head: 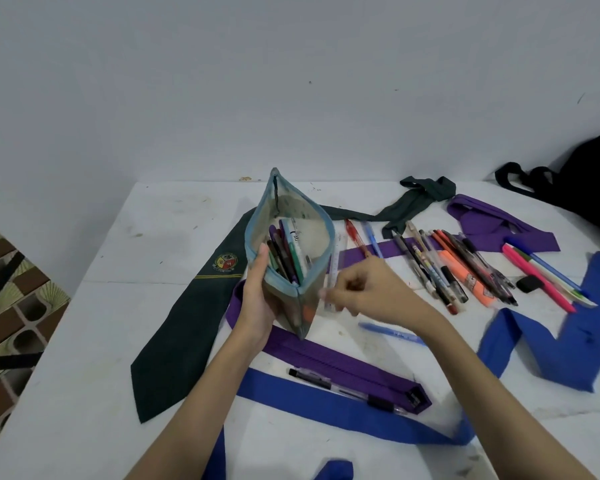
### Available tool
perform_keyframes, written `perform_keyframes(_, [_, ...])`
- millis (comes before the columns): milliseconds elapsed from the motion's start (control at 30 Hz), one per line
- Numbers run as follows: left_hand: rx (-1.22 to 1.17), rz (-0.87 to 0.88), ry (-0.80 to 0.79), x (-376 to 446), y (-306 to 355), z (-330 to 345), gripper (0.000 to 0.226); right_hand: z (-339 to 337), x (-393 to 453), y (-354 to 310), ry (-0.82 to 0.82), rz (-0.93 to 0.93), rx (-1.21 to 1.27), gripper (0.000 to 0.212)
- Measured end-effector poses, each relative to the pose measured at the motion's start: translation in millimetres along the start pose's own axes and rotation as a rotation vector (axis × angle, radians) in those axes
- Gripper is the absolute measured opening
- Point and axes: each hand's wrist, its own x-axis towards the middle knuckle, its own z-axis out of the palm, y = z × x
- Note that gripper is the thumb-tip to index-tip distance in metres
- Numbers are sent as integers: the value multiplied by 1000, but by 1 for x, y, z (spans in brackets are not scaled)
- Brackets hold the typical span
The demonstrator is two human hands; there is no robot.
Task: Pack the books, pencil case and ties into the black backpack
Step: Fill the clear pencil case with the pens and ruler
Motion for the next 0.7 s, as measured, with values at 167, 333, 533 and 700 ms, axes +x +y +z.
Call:
perform_keyframes(167, [44, 56, -15, -2, 3, 1, 46, 23, -9, 9, -241, 9, -136, 22])
perform_keyframes(333, [40, 47, -15, -1, 1, 1, 56, 44, -17, 8, -344, -58, -518, 32])
perform_keyframes(533, [41, 31, -6, -1, 0, -1, 57, 44, -17, 4, -382, -88, -537, 14])
perform_keyframes(700, [29, 37, -18, -1, 1, 0, 54, -5, -17, -18, -258, 4, -35, 20])
